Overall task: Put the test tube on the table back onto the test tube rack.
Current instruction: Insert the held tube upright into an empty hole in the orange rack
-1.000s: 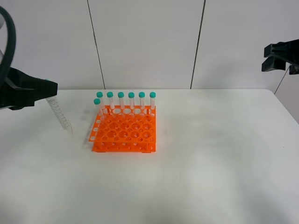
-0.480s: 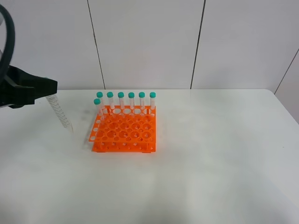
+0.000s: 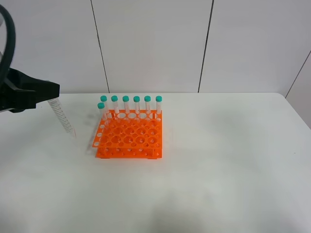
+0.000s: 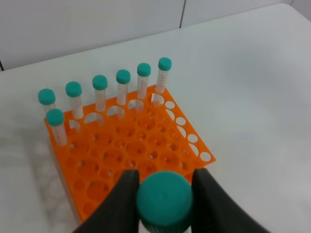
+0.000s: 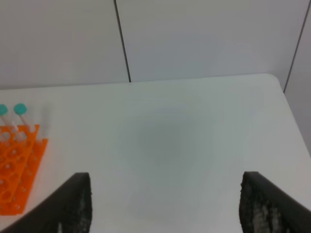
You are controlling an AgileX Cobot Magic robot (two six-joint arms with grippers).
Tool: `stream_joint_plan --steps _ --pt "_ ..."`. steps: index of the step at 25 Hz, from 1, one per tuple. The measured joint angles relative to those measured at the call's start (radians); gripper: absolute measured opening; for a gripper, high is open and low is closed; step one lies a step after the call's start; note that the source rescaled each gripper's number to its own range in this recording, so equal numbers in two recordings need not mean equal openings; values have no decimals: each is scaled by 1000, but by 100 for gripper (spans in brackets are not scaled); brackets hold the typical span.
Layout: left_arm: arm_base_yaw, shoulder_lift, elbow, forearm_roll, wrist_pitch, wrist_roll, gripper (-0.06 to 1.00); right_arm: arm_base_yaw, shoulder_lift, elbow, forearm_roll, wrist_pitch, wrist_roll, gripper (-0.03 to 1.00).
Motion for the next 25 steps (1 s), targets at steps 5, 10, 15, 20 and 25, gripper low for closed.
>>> stream_joint_plan --steps 5,10,15,20,25 --pt "0 0 0 0 0 0 1 8 -105 137 -1 10 0 97" --pt "0 0 0 0 4 0 1 71 -213 275 -14 11 2 97" --pt "0 0 0 0 19 0 1 78 -298 323 -21 13 7 97" --pt "0 0 0 1 21 0 1 78 -357 356 -44 34 10 97" --pt "0 0 0 3 24 0 1 78 -395 368 -51 64 36 97"
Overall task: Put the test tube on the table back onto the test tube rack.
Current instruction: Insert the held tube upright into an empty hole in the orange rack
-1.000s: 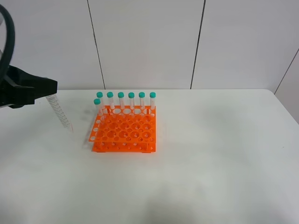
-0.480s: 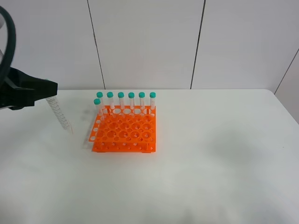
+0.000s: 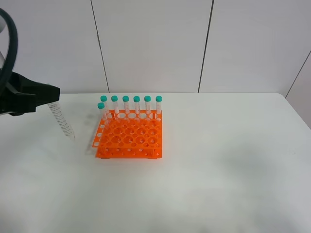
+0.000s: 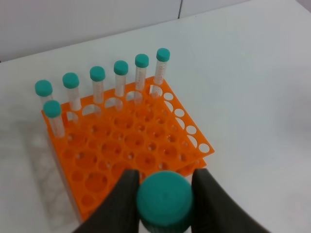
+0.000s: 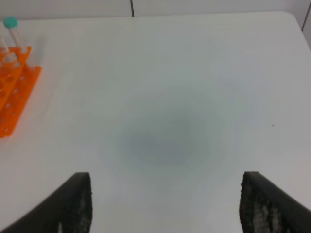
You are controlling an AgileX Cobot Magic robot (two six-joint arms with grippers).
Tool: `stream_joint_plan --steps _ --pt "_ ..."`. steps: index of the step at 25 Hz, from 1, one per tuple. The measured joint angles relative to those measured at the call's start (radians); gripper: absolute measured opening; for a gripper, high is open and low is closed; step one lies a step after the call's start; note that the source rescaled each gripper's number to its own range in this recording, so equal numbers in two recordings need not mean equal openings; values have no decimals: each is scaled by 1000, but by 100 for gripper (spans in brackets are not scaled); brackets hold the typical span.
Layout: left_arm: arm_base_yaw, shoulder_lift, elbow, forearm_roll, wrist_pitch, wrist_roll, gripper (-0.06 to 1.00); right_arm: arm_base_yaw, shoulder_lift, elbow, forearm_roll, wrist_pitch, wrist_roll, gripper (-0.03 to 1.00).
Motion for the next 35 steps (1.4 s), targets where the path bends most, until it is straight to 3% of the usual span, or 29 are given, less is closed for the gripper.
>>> stream_joint_plan --steps 6,35 --pt "0 0 0 0 1 0 1 0 -22 22 11 3 5 91" --pt "0 0 0 0 -37 26 1 0 -22 23 26 3 -1 91"
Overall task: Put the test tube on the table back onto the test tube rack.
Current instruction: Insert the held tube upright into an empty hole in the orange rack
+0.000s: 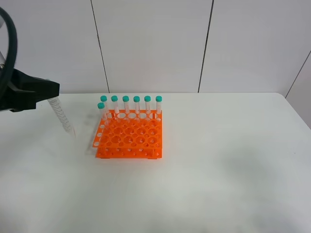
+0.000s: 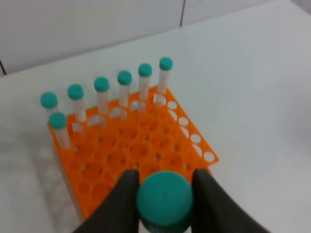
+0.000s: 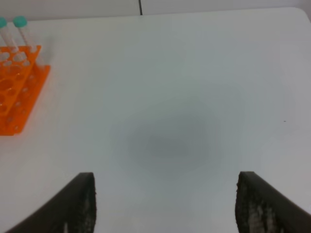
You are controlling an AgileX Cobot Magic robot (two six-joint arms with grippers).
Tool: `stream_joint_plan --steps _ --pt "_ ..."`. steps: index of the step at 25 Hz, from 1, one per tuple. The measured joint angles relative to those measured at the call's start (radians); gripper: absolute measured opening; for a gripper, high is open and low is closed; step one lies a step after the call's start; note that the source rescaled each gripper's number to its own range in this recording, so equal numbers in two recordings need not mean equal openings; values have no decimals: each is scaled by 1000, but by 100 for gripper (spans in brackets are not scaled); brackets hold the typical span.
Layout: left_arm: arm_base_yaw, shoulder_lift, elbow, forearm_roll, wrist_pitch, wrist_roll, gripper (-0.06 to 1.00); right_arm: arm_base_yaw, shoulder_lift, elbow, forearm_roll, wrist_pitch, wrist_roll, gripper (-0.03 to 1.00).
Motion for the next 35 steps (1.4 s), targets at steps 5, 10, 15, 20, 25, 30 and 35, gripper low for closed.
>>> stream_joint_plan --steps 5,10,15,20,25,30,35 --pt "0 6 0 0 -105 -23 1 0 0 0 0 0 0 91" --pt "0 95 0 0 -231 -26 1 0 0 0 0 0 0 91" --pt "0 211 0 0 -368 3 1 0 0 0 1 0 0 91" --pt "0 313 0 0 -453 21 1 0 0 0 1 0 0 91" --pt "0 347 -2 0 -455 73 1 0 0 0 2 0 0 91" --pt "21 353 -8 4 -464 88 1 0 0 0 4 0 0 91" --pt "36 393 -22 5 -470 87 1 0 0 0 4 0 0 91"
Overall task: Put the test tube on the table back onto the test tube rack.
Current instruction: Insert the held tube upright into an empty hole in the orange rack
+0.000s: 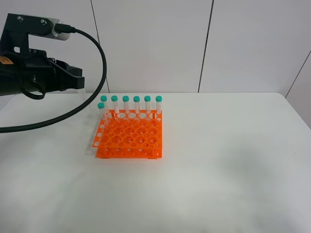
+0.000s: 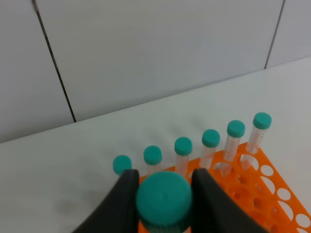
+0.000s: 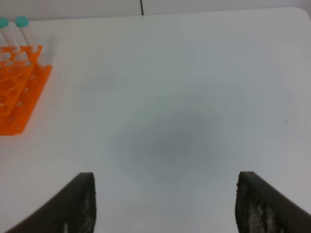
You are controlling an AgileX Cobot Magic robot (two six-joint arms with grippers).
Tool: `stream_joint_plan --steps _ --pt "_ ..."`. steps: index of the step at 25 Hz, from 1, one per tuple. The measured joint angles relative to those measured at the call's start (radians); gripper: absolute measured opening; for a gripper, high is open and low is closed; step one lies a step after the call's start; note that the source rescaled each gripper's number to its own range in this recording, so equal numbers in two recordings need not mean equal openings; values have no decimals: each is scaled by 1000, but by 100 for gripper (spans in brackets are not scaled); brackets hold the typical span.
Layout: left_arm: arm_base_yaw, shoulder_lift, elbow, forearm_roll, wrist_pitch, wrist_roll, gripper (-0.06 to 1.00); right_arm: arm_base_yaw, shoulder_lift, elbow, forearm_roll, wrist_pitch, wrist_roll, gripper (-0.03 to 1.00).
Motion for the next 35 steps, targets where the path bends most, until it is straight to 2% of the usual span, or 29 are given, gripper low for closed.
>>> stream_joint_plan --steps 9,15,24,29,35 --pt "1 142 -106 0 0 -21 1 0 0 0 0 0 0 91" --pt "-1 229 -122 7 -108 -68 1 0 0 0 0 0 0 91" --pt "-17 357 -150 64 -219 -150 1 0 0 0 0 0 0 91" --pt "-23 428 -194 134 -227 -221 1 0 0 0 0 0 0 91" --pt "-25 491 -215 150 -250 -250 1 0 0 0 0 0 0 91"
